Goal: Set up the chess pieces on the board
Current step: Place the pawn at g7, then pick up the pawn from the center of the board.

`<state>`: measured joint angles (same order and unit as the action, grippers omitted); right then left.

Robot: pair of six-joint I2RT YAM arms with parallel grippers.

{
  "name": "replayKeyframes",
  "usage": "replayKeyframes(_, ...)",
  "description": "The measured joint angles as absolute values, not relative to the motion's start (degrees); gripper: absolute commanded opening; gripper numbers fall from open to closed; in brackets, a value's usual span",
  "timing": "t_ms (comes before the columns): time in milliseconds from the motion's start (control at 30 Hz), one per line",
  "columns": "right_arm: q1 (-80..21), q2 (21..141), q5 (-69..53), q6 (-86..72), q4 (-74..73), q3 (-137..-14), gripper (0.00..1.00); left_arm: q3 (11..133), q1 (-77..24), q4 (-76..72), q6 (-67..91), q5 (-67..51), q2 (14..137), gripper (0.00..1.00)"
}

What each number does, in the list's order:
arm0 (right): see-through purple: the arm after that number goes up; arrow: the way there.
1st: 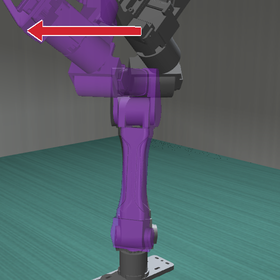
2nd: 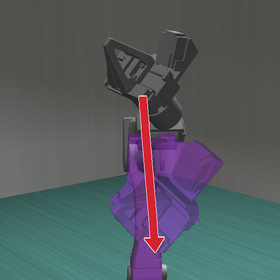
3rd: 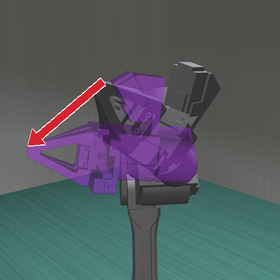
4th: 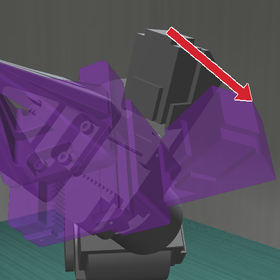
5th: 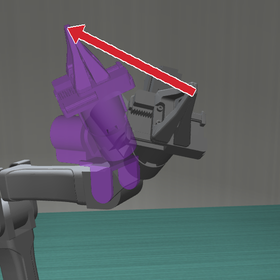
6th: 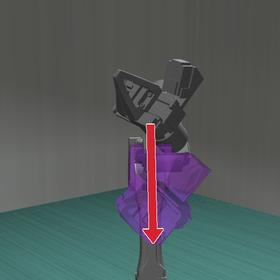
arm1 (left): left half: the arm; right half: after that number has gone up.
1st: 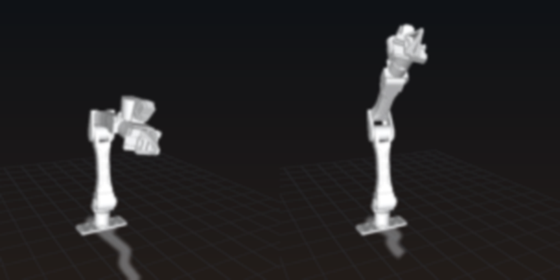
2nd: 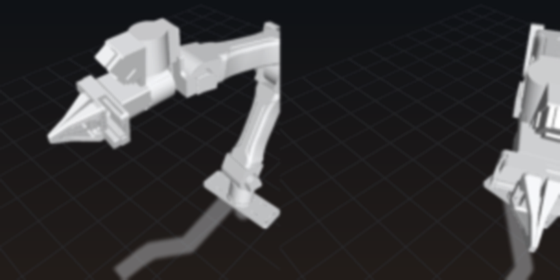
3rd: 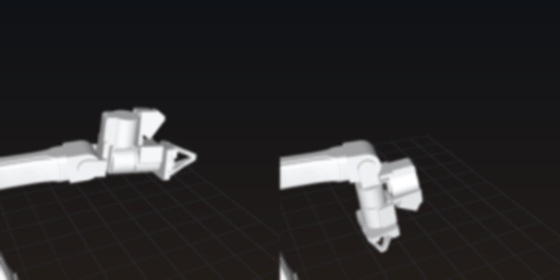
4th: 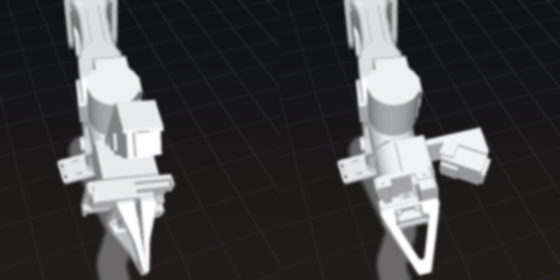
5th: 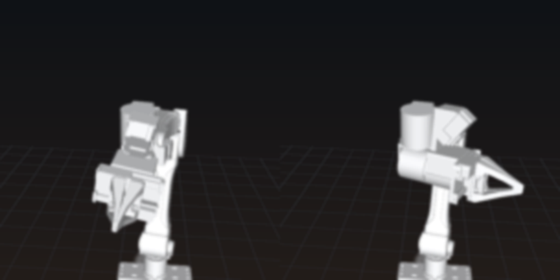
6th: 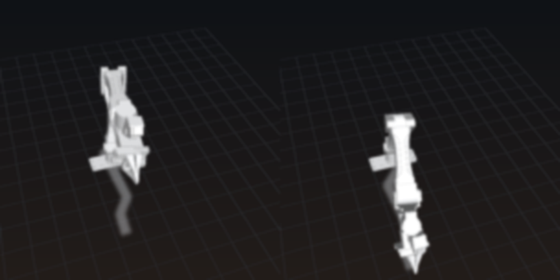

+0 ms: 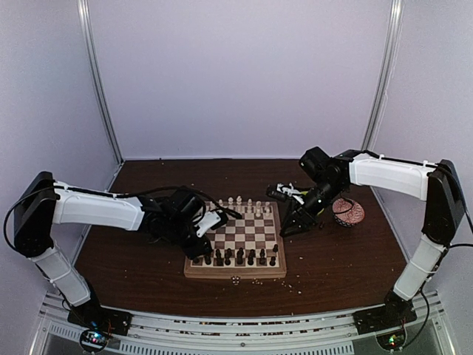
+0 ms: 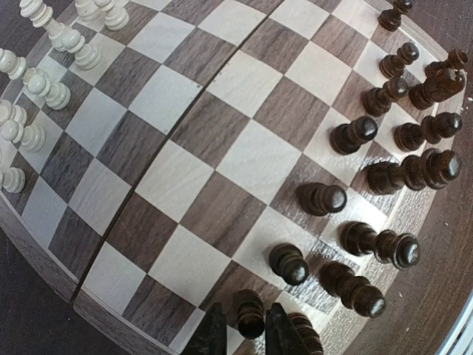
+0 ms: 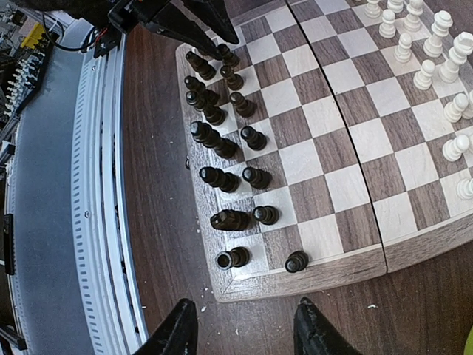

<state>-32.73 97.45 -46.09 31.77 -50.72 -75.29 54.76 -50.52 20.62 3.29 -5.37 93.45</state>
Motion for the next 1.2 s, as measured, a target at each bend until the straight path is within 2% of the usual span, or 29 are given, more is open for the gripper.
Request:
replayKeyframes(300, -31.5, 97.3, -41.8, 31.2, -51.9, -75.3, 0.4, 56.8, -50.5, 23.1, 3.1, -4.4, 91.9, 0.32)
replayKeyframes(667, -25.1, 94.9, -21.5, 30.0, -53.4, -68.9, 0.35, 65.7, -50.5, 24.0, 2.0, 0.6, 85.7, 0.35)
replayKeyframes(1200, -23.4, 97.6, -5.9, 70.5, -56.2, -73.9, 0.35, 64.9, -50.5, 19.7, 4.0, 0.2, 84.4, 0.36)
